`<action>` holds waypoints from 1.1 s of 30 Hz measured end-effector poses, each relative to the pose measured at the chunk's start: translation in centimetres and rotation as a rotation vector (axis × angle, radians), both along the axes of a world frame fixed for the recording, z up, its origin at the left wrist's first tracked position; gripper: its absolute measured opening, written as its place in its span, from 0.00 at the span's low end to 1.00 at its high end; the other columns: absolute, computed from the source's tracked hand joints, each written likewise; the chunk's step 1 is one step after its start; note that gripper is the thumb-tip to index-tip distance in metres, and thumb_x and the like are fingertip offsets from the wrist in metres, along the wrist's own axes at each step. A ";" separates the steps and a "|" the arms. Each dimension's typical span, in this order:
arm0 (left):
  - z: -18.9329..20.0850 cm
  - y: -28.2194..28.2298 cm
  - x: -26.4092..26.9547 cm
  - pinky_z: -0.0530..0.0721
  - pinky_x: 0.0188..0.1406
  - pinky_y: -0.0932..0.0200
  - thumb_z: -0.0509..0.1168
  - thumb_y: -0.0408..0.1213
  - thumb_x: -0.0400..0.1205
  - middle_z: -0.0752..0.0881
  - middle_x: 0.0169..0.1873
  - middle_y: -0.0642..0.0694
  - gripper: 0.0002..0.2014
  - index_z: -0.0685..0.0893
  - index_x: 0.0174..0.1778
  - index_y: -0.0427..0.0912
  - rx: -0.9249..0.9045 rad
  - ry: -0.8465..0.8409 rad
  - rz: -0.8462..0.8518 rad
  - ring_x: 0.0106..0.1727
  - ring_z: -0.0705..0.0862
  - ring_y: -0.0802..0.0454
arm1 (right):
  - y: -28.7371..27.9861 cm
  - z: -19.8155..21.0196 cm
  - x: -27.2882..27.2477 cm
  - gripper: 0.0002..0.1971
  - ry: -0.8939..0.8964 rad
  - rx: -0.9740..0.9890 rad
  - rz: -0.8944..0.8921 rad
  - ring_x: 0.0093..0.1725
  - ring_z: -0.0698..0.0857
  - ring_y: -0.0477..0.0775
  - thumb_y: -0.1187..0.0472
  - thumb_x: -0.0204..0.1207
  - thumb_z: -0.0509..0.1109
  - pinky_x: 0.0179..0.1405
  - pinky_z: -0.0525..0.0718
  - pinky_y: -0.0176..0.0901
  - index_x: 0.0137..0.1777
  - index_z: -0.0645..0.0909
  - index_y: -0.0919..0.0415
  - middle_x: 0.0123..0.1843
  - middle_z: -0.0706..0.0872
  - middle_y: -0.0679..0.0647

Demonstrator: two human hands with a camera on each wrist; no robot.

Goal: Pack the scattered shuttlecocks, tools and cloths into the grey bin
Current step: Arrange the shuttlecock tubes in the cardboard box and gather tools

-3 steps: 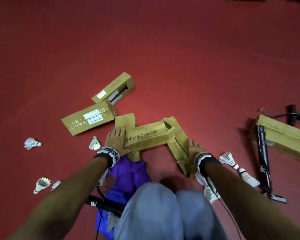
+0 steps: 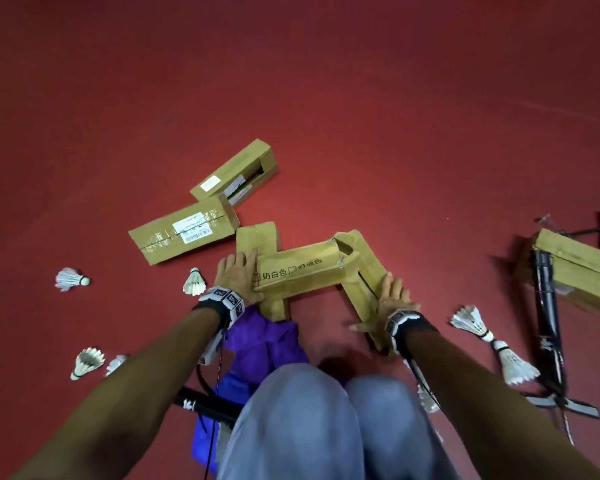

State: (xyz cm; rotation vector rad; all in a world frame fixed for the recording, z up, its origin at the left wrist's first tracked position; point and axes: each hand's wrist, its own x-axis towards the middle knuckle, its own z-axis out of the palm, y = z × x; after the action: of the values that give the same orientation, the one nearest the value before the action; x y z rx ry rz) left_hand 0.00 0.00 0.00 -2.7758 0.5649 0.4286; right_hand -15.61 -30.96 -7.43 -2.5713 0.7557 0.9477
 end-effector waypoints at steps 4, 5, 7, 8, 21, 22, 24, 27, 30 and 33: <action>1.6 -0.6 -0.8 0.73 0.73 0.44 0.81 0.63 0.62 0.74 0.66 0.43 0.50 0.69 0.75 0.45 -0.084 -0.036 0.004 0.68 0.74 0.42 | 0.8 0.0 -0.2 0.75 -0.074 -0.023 -0.021 0.87 0.58 0.69 0.36 0.63 0.85 0.78 0.71 0.72 0.88 0.27 0.58 0.88 0.53 0.60; 2.8 -0.7 -1.3 0.75 0.71 0.45 0.81 0.61 0.62 0.75 0.65 0.44 0.47 0.70 0.73 0.45 -0.105 -0.022 0.015 0.66 0.75 0.43 | 0.4 0.6 0.1 0.71 -0.074 0.006 -0.054 0.87 0.59 0.68 0.40 0.67 0.84 0.78 0.71 0.73 0.89 0.29 0.58 0.88 0.54 0.60; 5.1 -0.7 -2.0 0.78 0.67 0.45 0.80 0.61 0.64 0.78 0.65 0.45 0.44 0.70 0.70 0.45 -0.133 -0.016 0.035 0.64 0.76 0.44 | -0.3 2.7 0.3 0.69 -0.041 0.059 -0.070 0.87 0.58 0.68 0.42 0.68 0.85 0.81 0.68 0.73 0.89 0.33 0.59 0.89 0.54 0.60; 6.1 -0.6 -2.3 0.79 0.65 0.45 0.79 0.61 0.66 0.78 0.64 0.46 0.42 0.70 0.69 0.46 -0.145 -0.012 0.050 0.63 0.76 0.44 | -0.6 4.0 0.1 0.70 -0.032 0.078 -0.075 0.88 0.58 0.68 0.40 0.66 0.85 0.82 0.66 0.73 0.90 0.34 0.59 0.89 0.54 0.60; 44.6 -5.2 -5.5 0.87 0.54 0.48 0.73 0.72 0.62 0.88 0.52 0.49 0.43 0.74 0.65 0.49 -0.500 0.071 0.429 0.51 0.88 0.42 | -6.9 47.6 -4.5 0.63 -0.466 0.170 -0.557 0.82 0.69 0.70 0.41 0.64 0.85 0.83 0.69 0.54 0.89 0.50 0.65 0.83 0.67 0.67; 48.8 -5.8 -5.5 0.88 0.51 0.48 0.74 0.72 0.61 0.87 0.50 0.50 0.41 0.74 0.62 0.50 -0.549 0.081 0.430 0.49 0.88 0.43 | -7.2 52.4 -4.3 0.62 -0.506 0.173 -0.581 0.81 0.69 0.69 0.41 0.64 0.85 0.82 0.70 0.55 0.89 0.52 0.64 0.82 0.68 0.67; 57.2 -7.2 -5.4 0.87 0.46 0.49 0.76 0.71 0.61 0.84 0.48 0.52 0.39 0.73 0.57 0.50 -0.633 0.098 0.426 0.46 0.86 0.45 | -7.8 61.9 -3.8 0.60 -0.586 0.165 -0.628 0.81 0.70 0.69 0.42 0.64 0.85 0.82 0.71 0.55 0.88 0.55 0.64 0.82 0.69 0.66; 69.4 -9.5 -5.3 0.87 0.46 0.46 0.75 0.72 0.62 0.82 0.49 0.51 0.38 0.70 0.54 0.49 -0.710 0.104 0.405 0.46 0.85 0.44 | -8.2 75.3 -2.8 0.56 -0.689 0.188 -0.709 0.78 0.74 0.70 0.40 0.66 0.83 0.78 0.75 0.57 0.85 0.59 0.65 0.79 0.72 0.66; 79.5 -11.5 -5.1 0.89 0.49 0.44 0.76 0.73 0.64 0.84 0.51 0.50 0.41 0.69 0.59 0.47 -0.845 0.155 0.386 0.49 0.87 0.44 | -8.2 87.1 -1.8 0.46 -0.857 0.355 -0.870 0.68 0.84 0.64 0.38 0.62 0.84 0.70 0.82 0.54 0.75 0.71 0.61 0.71 0.83 0.60; 87.0 -12.9 -5.1 0.86 0.56 0.47 0.78 0.67 0.68 0.86 0.53 0.51 0.39 0.70 0.63 0.46 -1.034 0.222 0.379 0.55 0.87 0.46 | -7.7 96.3 -2.0 0.40 -1.061 0.658 -1.014 0.61 0.87 0.55 0.42 0.65 0.85 0.66 0.83 0.48 0.73 0.74 0.57 0.67 0.87 0.53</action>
State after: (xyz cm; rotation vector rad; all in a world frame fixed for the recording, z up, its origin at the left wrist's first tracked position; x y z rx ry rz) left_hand -5.09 -12.88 87.00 -3.8934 0.3458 0.6733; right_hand -17.64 -38.64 88.85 -1.3995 0.9583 -0.4252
